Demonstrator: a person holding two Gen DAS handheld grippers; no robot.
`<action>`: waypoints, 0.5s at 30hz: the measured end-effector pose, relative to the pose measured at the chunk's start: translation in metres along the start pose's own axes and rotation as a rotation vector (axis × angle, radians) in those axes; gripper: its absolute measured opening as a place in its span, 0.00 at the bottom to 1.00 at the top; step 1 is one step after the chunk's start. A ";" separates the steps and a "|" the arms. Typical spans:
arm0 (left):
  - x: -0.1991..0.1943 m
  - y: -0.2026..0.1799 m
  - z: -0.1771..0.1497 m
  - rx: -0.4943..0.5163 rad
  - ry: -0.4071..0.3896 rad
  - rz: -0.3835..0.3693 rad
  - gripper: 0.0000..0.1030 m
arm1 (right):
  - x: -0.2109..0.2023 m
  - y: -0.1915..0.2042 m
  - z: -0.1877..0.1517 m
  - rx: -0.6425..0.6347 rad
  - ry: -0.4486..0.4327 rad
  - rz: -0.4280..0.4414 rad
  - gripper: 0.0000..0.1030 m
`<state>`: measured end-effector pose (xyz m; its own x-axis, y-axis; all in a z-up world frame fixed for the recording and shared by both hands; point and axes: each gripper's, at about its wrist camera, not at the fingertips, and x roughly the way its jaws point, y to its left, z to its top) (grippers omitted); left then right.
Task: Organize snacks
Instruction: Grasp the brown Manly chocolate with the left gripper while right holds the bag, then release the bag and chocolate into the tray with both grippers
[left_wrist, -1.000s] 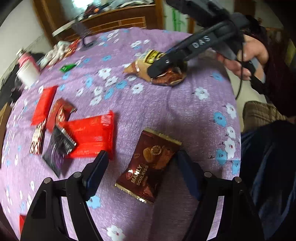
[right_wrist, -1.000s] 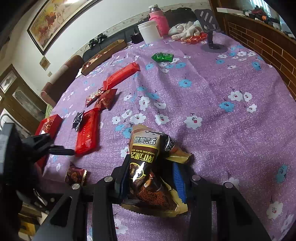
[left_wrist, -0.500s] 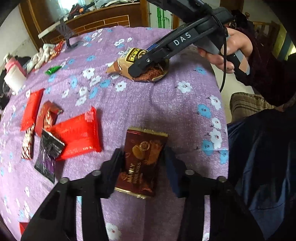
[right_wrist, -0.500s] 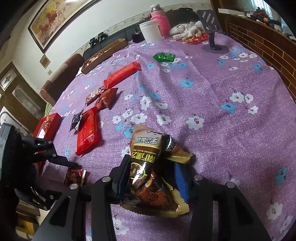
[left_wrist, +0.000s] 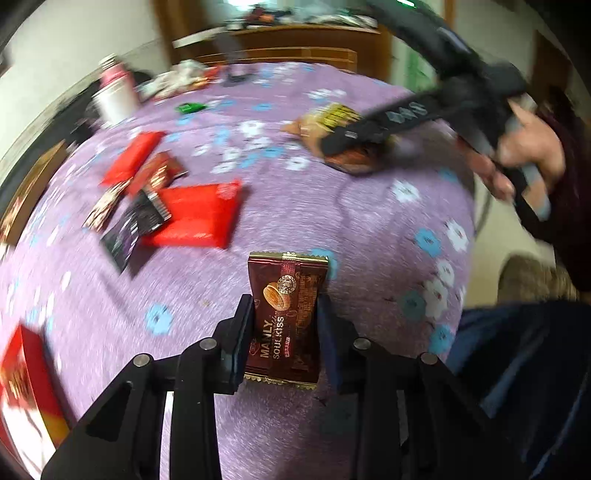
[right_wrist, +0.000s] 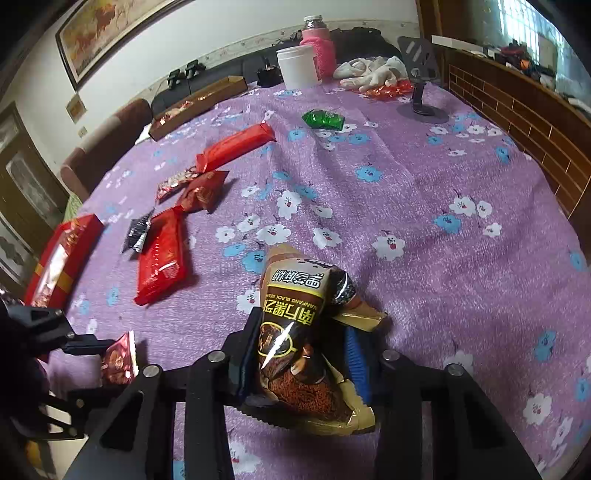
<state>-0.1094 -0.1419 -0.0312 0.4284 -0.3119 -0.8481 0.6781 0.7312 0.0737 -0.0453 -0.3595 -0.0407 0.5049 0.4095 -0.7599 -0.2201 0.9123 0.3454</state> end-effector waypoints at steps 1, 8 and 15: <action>-0.002 0.003 -0.003 -0.036 -0.010 0.010 0.29 | -0.002 0.000 -0.001 0.008 0.003 0.022 0.39; -0.035 0.023 -0.023 -0.267 -0.168 0.016 0.29 | -0.006 0.025 -0.008 0.010 0.026 0.152 0.38; -0.071 0.030 -0.043 -0.365 -0.242 0.102 0.29 | 0.000 0.081 -0.008 -0.068 0.057 0.229 0.38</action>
<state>-0.1457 -0.0717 0.0087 0.6390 -0.3278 -0.6959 0.3888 0.9182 -0.0756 -0.0697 -0.2859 -0.0171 0.3874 0.6041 -0.6965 -0.3801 0.7929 0.4763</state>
